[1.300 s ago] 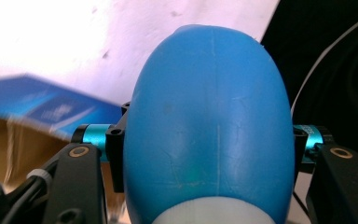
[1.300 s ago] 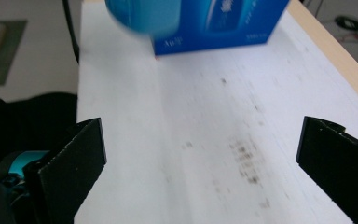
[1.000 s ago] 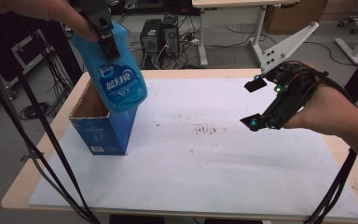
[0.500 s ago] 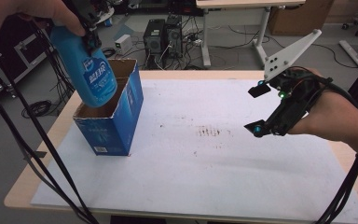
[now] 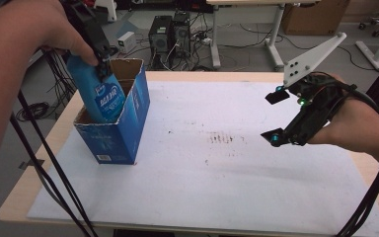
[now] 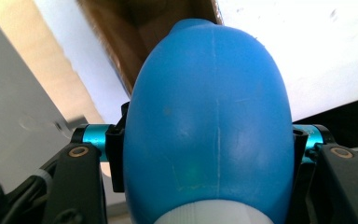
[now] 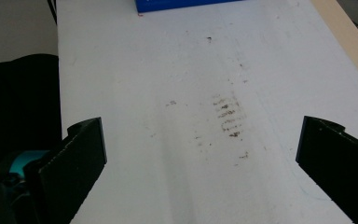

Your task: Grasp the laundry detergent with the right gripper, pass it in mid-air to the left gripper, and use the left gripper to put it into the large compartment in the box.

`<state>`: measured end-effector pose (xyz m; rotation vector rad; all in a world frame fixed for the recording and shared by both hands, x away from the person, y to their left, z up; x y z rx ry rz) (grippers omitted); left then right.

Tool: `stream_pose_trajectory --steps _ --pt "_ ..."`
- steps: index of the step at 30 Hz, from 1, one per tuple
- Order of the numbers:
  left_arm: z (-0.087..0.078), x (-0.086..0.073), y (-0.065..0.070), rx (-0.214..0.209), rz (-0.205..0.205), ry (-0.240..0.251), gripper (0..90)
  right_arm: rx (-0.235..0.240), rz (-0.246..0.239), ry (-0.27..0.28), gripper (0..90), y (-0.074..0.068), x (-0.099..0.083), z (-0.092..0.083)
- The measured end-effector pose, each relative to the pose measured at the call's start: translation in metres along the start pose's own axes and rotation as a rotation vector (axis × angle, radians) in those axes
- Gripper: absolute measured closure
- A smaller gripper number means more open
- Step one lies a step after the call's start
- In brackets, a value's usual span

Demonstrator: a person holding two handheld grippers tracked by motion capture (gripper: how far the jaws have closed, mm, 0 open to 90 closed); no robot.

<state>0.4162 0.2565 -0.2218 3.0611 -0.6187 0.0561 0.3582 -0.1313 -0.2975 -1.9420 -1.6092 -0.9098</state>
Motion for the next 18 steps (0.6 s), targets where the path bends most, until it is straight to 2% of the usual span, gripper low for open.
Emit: stream_pose_trajectory --steps 1,3,4,5,8,9,11,12,13,15,16,17,18 --pt "0.0 0.0 0.0 0.0 0.0 0.0 39.2 0.0 0.0 0.0 0.7 0.0 0.0 0.0" --pt "0.012 0.001 0.0 -0.003 0.052 -0.008 39.2 -0.002 0.001 -0.005 0.6 0.001 -0.001 0.001" --pt "0.025 0.002 -0.001 -0.003 0.112 -0.017 39.2 -0.001 0.003 -0.005 0.7 0.001 -0.001 0.001" --pt "0.025 0.002 -0.001 -0.003 0.112 -0.017 39.2 -0.001 0.008 -0.008 0.6 0.001 -0.001 0.001" --pt "0.043 0.003 -0.003 -0.005 0.19 -0.027 39.3 0.001 0.008 -0.014 0.6 0.001 -0.002 0.002" --pt "0.055 0.004 -0.004 -0.007 0.235 -0.027 39.2 0.0 0.012 -0.016 0.6 0.001 -0.003 0.003" --pt "0.066 0.005 -0.005 -0.002 0.298 -0.03 39.3 -0.001 0.012 -0.018 0.6 0.001 -0.004 0.003" --pt "0.066 0.005 -0.005 -0.002 0.298 -0.03 39.2 -0.001 0.012 -0.018 0.6 0.001 -0.004 0.003" --pt "0.073 0.005 -0.005 0.003 0.337 -0.029 39.2 -0.001 0.011 -0.018 0.7 0.001 -0.004 0.003" --pt "0.087 0.006 -0.006 0.007 0.383 -0.027 39.2 -0.003 0.019 -0.022 0.7 0.001 -0.005 0.004" --pt "0.087 0.006 -0.006 0.007 0.383 -0.027 39.2 -0.003 0.019 -0.022 0.7 0.001 -0.005 0.004" --pt "0.095 0.006 -0.007 0.002 0.418 -0.029 39.2 -0.003 0.021 -0.026 0.7 0.001 -0.006 0.005" --pt "0.095 0.006 -0.007 0.002 0.418 -0.029 39.2 -0.003 0.021 -0.026 0.7 0.001 -0.006 0.005"
Point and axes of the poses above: each handheld gripper's, and its own axes: z roughly forward along the jaws, x roughly out of its top, y roughly to its right, the point moved 4 cm from there along z, roughly forward along the jaws, and after that the axes turned 6 degrees about y, right-handed, at the moved point
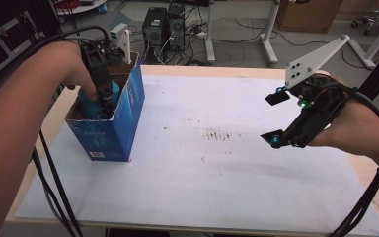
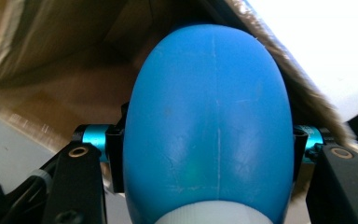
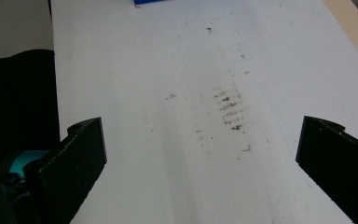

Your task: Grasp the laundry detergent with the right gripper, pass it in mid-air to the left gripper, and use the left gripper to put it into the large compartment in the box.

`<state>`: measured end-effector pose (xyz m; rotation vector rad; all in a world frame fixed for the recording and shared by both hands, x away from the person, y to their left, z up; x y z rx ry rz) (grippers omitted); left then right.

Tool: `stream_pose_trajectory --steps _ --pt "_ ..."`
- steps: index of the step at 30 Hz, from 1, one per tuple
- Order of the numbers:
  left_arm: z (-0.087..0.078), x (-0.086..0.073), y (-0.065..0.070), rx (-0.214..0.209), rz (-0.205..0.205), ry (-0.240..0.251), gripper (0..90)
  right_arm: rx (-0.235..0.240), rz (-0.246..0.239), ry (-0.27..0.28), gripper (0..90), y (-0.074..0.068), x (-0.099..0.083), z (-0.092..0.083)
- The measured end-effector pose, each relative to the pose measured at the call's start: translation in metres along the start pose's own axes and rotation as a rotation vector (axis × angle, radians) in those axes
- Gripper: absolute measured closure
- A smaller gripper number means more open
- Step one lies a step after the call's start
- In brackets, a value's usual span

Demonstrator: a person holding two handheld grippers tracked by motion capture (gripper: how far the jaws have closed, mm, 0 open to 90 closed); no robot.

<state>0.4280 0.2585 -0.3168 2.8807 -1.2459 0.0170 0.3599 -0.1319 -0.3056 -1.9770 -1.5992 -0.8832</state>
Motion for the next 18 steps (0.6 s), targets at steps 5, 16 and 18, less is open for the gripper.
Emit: stream_pose_trajectory --steps 5,16,18 --pt "0.017 -0.001 -0.002 -0.01 0.036 0.003 39.0 0.002 0.005 -0.004 0.6 0.0 -0.002 0.003" --pt "0.021 0.001 -0.009 -0.045 -0.008 0.042 35.1 0.007 0.011 -0.011 0.7 0.0 -0.005 0.009" --pt "0.02 0.001 -0.01 -0.045 -0.01 0.029 29.6 0.007 0.011 -0.009 0.7 0.0 -0.005 0.008"
Point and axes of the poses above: each handheld gripper's, and its own axes: z roughly forward along the jaws, x roughly out of its top, y roughly to its right, the point moved 4 cm from there along z, roughly forward along the jaws, and after that the axes turned 6 degrees about y, right-handed, at the moved point
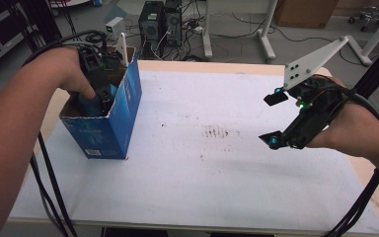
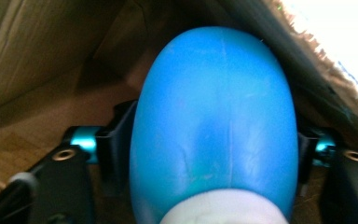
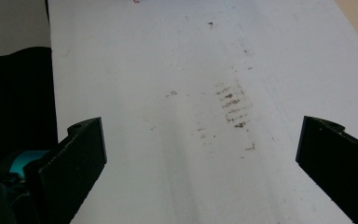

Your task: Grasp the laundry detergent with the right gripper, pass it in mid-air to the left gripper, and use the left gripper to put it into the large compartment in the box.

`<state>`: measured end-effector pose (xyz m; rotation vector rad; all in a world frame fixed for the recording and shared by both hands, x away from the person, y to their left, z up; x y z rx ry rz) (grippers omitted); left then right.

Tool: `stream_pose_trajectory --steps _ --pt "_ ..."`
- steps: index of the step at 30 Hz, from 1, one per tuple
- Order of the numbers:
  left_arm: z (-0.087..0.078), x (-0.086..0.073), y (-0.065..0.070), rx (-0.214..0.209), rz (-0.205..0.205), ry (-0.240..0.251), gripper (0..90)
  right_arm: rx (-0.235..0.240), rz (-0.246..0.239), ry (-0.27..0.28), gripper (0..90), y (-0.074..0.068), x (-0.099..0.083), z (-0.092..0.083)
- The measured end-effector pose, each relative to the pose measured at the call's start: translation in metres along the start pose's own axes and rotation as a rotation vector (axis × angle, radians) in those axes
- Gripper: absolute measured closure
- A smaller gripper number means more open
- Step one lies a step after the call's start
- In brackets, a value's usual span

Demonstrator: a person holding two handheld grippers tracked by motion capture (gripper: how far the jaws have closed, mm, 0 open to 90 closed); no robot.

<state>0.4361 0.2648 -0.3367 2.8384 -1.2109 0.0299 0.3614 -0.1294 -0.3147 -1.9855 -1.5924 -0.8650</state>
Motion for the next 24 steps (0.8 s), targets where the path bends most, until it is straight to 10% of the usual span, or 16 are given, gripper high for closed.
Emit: stream_pose_trajectory --steps 24 --pt "-0.067 -0.001 0.015 0.031 0.003 0.054 18.2 -0.001 0.012 0.002 0.7 0.006 0.0 -0.011"
Point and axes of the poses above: each handheld gripper's, and its own axes: z roughly forward along the jaws, x roughly out of its top, y roughly to its right, the point moved 4 cm from there along z, roughly forward along the jaws, and after that the axes turned 6 degrees about y, right-handed, at the moved point
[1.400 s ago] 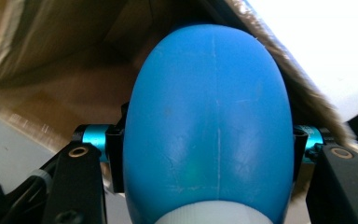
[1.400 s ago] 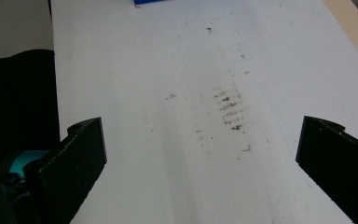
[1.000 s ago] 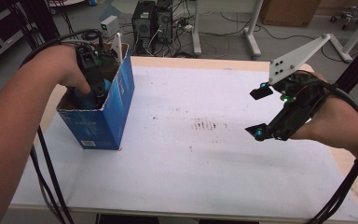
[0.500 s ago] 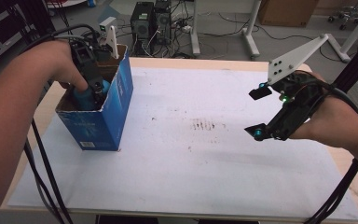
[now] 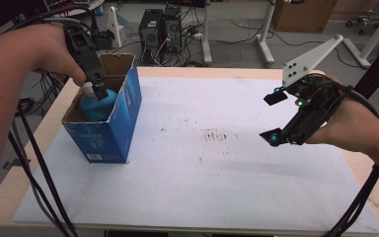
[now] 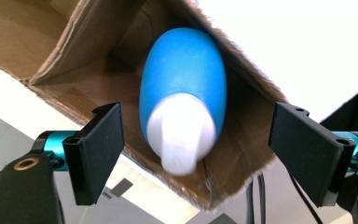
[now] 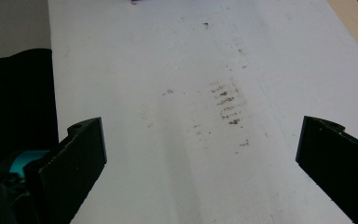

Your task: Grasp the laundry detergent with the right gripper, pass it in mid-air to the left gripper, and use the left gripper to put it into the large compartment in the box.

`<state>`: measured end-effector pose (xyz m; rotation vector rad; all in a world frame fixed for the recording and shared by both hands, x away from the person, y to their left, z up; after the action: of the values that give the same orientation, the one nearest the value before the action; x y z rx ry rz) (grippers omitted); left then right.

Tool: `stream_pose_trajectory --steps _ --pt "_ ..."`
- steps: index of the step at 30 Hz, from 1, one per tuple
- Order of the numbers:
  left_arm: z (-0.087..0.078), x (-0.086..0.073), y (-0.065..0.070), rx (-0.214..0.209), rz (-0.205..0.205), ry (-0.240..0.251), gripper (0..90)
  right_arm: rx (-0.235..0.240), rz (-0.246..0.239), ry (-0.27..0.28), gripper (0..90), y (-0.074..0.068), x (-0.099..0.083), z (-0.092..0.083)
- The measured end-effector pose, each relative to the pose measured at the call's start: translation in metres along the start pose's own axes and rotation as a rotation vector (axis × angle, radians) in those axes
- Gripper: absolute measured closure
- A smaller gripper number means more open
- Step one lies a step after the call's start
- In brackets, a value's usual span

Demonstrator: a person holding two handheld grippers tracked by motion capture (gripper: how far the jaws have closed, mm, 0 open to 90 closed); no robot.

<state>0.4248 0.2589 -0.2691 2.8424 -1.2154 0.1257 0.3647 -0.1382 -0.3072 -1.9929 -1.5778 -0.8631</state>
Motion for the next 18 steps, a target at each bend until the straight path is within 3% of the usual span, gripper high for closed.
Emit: stream_pose_trajectory --steps 3,8,12,13,14,15,16,17,18 --pt "-0.011 0.002 0.005 0.004 0.018 0.014 16.4 -0.004 0.001 -0.002 0.7 0.002 0.001 -0.002" --pt "-0.026 0.008 0.019 0.001 0.085 0.027 12.9 -0.003 -0.002 -0.035 0.7 0.009 0.002 -0.007" --pt "-0.034 0.017 0.038 -0.016 0.182 0.044 9.0 0.011 -0.012 -0.087 0.6 0.017 0.002 -0.011" --pt "-0.034 0.017 0.038 -0.016 0.182 0.044 8.4 0.011 -0.012 -0.087 0.6 0.017 0.002 -0.011" --pt "-0.035 0.022 0.046 -0.028 0.22 0.05 8.2 0.021 -0.019 -0.115 0.7 0.019 0.003 -0.012" --pt "-0.035 0.022 0.046 -0.028 0.22 0.05 8.0 0.023 -0.024 -0.132 0.7 0.02 0.004 -0.012" --pt "-0.035 0.027 0.054 -0.04 0.258 0.051 7.4 0.029 -0.029 -0.145 0.6 0.02 0.005 -0.012" --pt "-0.035 0.027 0.054 -0.04 0.258 0.051 6.7 0.037 -0.042 -0.156 0.7 0.022 0.005 -0.012" --pt "-0.033 0.032 0.062 -0.056 0.295 0.049 6.7 0.038 -0.046 -0.172 0.7 0.023 0.006 -0.012"
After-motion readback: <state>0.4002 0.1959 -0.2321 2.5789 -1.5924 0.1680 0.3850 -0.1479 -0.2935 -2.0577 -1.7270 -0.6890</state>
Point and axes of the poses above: each handheld gripper's, and its own axes: z roughly forward along the jaws, x roughly out of its top, y roughly to its right, the point moved 4 cm from there along z, roughly forward along the jaws, and after that the axes turned 6 degrees about y, right-handed, at the moved point
